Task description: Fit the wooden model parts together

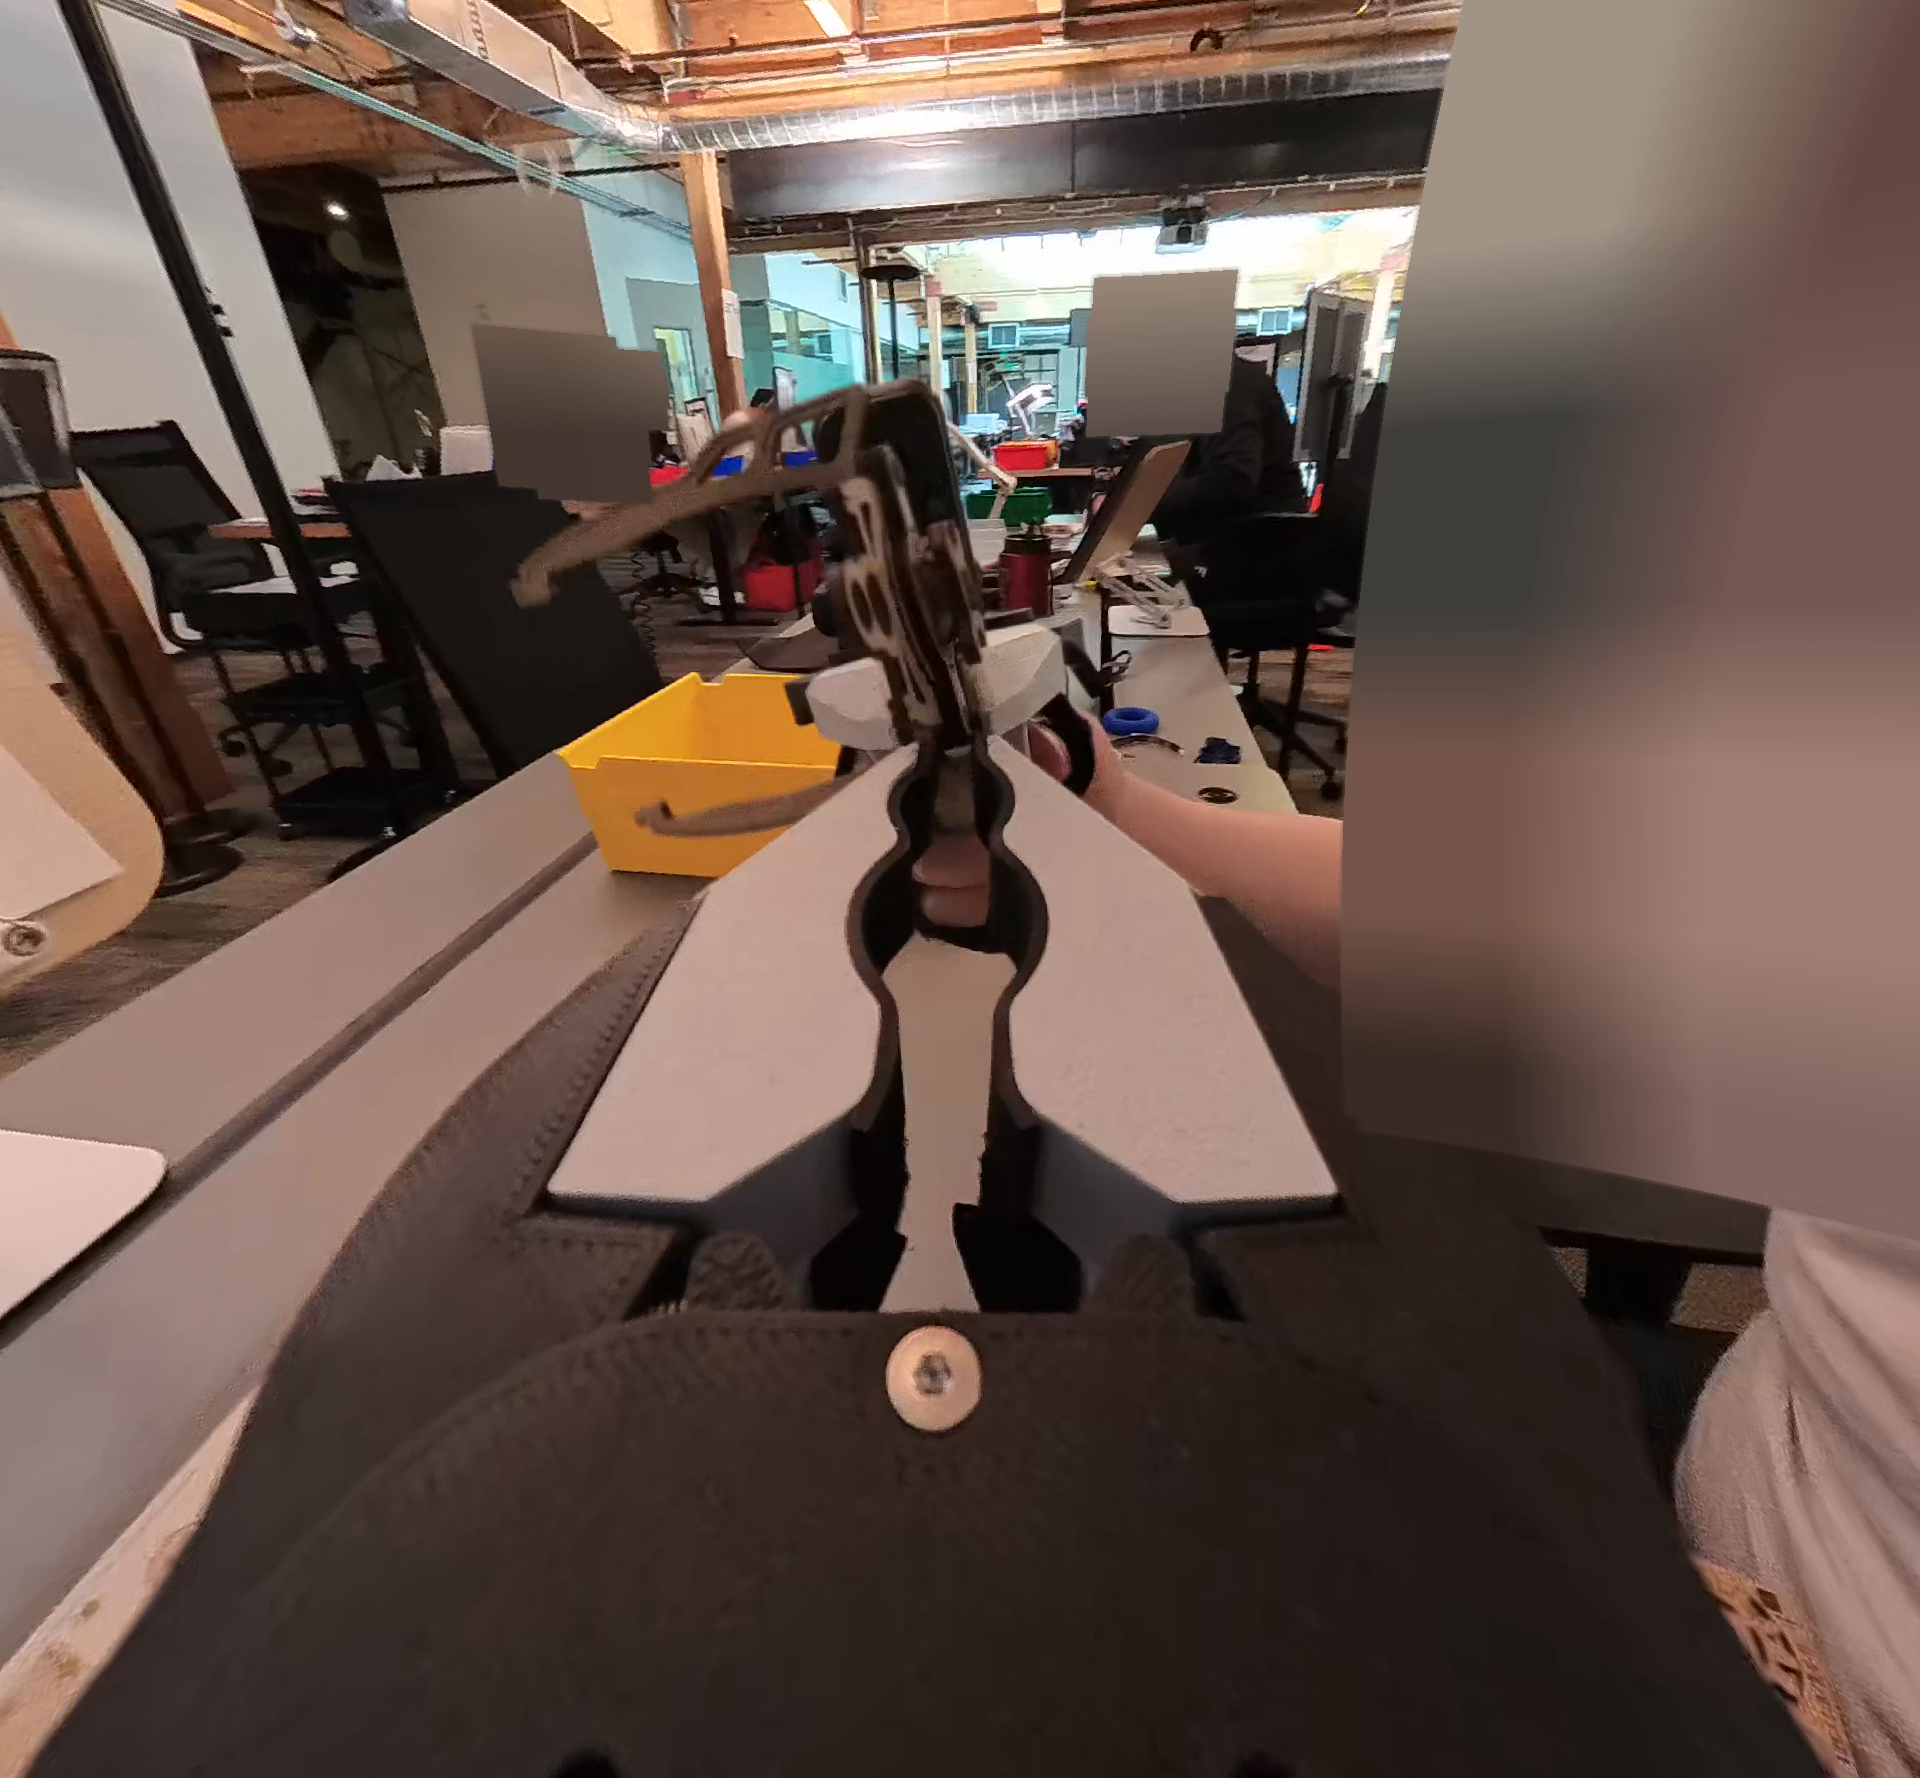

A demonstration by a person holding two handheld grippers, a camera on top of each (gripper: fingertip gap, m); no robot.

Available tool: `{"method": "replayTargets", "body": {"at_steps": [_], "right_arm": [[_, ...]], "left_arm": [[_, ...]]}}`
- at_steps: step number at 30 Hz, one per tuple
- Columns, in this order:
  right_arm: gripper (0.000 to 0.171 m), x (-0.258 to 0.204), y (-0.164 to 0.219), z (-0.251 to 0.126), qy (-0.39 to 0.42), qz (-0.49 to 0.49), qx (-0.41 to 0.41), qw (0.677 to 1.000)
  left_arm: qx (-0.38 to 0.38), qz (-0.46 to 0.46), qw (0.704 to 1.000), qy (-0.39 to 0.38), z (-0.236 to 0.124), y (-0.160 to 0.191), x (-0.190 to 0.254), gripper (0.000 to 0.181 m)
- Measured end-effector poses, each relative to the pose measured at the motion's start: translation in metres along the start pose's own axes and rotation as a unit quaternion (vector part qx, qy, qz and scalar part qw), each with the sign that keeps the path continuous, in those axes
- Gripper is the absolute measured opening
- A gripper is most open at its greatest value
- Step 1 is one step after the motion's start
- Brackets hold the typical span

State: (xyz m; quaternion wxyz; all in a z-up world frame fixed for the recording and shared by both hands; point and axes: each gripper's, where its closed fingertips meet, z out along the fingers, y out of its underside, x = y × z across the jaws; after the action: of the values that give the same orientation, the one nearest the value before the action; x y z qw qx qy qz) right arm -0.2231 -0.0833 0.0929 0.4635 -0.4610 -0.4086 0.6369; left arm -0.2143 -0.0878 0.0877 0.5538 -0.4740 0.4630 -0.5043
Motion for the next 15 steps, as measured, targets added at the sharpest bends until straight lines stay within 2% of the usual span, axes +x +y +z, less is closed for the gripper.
{"method": "replayTargets", "body": {"at_steps": [4,9,11,13,15], "right_arm": [[0.010,0.002,0.000,-0.002,-0.022,0.054,0.014,0.998],[0.010,0.004,0.008,0.000,-0.032,0.089,-0.004,0.995],[0.011,0.012,0.015,0.000,-0.015,0.100,-0.019,0.995],[0.010,0.020,0.023,-0.003,-0.003,0.118,-0.036,0.992],[0.010,0.032,0.026,-0.007,0.016,0.137,-0.031,0.990]], "left_arm": [[0.021,-0.017,0.999,-0.023,-0.009,-0.010,-0.014,0.016],[0.013,-0.094,0.995,0.000,-0.012,-0.008,-0.017,0.027],[-0.012,-0.128,0.992,-0.003,-0.010,0.004,-0.022,0.021],[-0.013,-0.174,0.985,0.011,-0.009,0.010,-0.023,0.003],[-0.012,-0.213,0.977,0.000,-0.008,0.017,-0.031,0.001]]}}
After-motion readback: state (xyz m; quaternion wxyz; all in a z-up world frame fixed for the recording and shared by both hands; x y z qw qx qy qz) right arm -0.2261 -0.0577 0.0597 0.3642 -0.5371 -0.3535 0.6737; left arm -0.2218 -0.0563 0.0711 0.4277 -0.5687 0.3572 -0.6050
